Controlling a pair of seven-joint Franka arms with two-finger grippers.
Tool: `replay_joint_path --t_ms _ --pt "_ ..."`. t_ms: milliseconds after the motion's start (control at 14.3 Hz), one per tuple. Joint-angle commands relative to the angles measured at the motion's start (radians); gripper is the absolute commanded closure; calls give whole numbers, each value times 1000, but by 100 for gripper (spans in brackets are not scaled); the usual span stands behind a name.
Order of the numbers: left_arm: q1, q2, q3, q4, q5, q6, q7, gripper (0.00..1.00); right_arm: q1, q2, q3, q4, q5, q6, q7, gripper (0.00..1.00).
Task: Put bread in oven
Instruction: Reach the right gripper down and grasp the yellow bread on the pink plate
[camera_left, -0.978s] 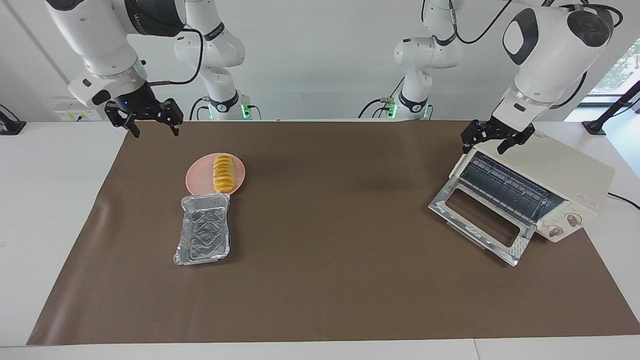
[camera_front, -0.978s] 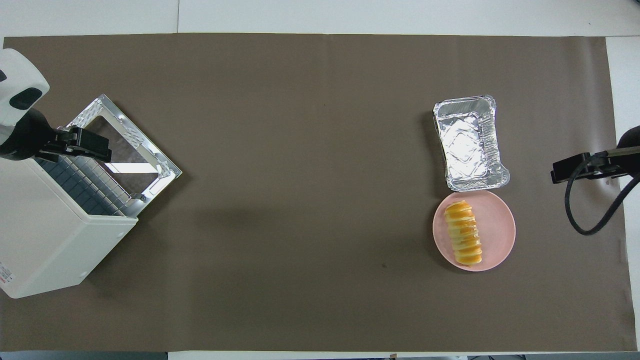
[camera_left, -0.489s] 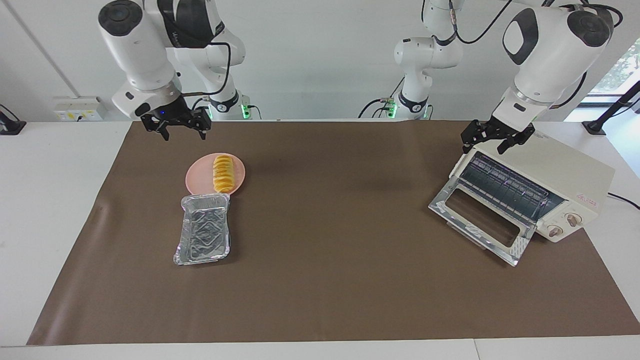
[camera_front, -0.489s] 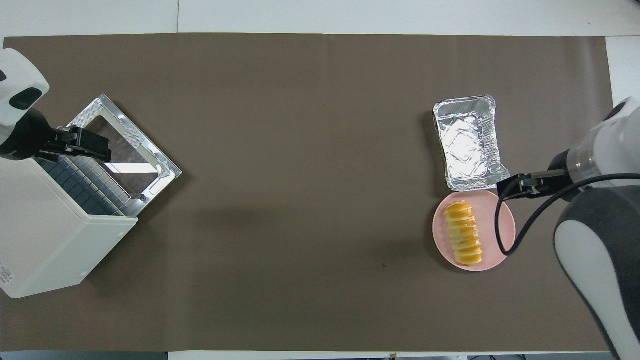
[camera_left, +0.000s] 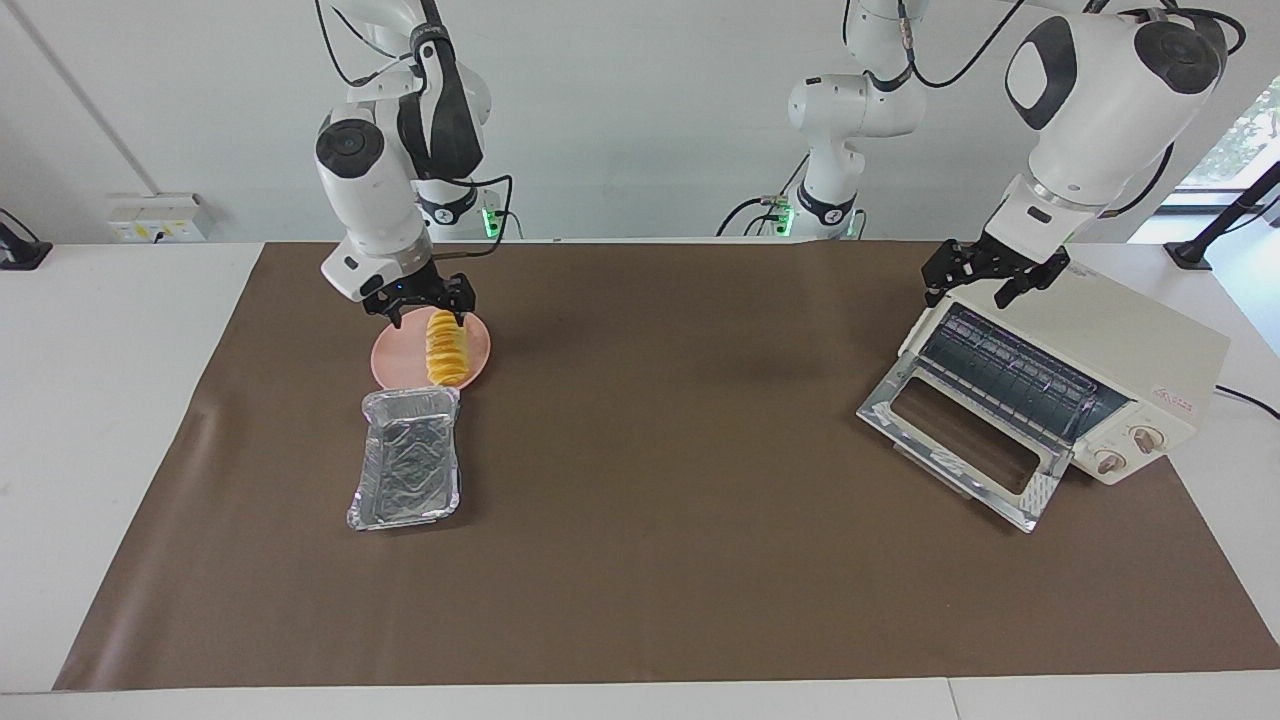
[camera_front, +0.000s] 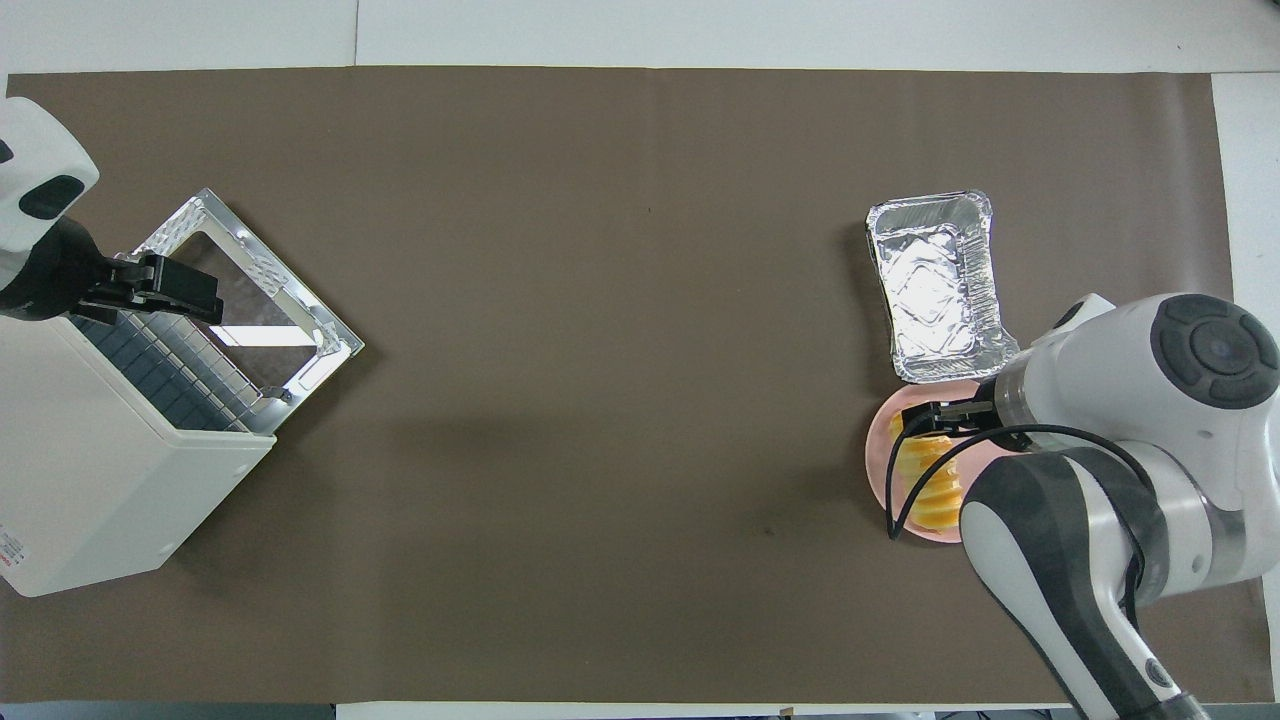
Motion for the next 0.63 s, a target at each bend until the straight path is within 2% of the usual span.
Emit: replay_joint_path --t_ms 0,419,559 --pt "1 -18 2 -8 -11 3 -11 0 -16 -50 4 -113 56 105 -5 0" --pt "1 -18 2 -8 -11 3 -11 0 -59 -53 3 -220 59 261 -81 0" --pt "1 -18 2 -8 -11 3 -11 0 -66 -50 3 -231 61 277 -89 0"
